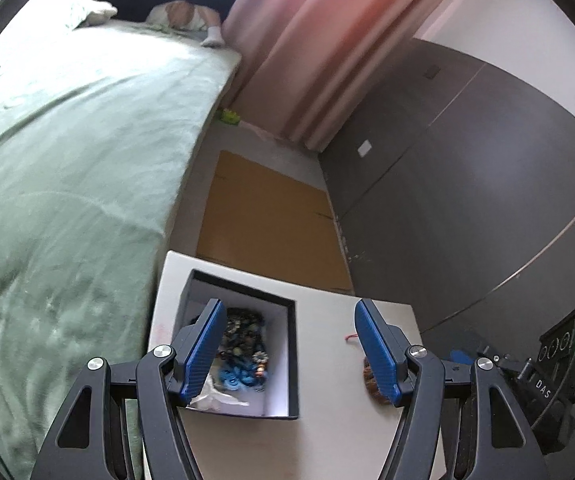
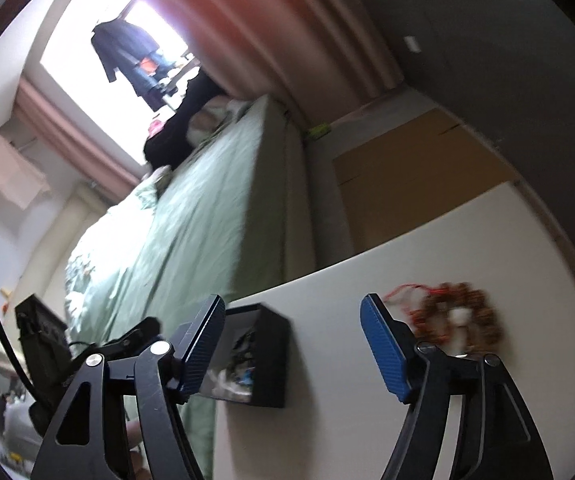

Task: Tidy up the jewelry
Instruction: 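Carry the black bead bracelet into the box and open the right gripper, then lower the left gripper onto the wooden bead bracelet and close it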

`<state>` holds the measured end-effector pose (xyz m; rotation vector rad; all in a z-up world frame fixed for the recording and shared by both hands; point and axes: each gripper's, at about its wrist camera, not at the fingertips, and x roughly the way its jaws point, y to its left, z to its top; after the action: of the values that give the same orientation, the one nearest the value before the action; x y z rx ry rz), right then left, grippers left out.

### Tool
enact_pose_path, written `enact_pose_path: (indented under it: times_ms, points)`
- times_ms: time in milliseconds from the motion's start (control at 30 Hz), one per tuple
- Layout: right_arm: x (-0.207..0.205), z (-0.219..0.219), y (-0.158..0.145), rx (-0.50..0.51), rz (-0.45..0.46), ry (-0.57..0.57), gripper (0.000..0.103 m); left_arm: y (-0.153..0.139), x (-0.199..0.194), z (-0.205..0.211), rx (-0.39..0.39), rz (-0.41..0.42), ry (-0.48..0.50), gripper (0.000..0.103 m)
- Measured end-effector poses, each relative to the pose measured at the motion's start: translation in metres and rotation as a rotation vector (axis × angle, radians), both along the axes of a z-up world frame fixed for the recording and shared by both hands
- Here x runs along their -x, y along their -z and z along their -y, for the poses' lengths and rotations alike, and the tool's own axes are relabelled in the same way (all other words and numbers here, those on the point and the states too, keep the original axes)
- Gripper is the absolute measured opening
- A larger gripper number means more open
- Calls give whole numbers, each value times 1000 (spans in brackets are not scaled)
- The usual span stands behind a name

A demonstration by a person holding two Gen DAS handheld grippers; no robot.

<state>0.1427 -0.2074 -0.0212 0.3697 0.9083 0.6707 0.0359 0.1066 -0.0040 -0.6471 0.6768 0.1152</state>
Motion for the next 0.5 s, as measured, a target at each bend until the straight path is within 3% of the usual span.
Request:
enact_pose_path:
  times_ms: [267,500]
  points:
    - [-5,61,-13,-4,13,127,71,0,-13,38,-39,-15,83,68]
    - [-16,97,-3,8,-72,213,71,8,-31,81,-74,-44,156,68]
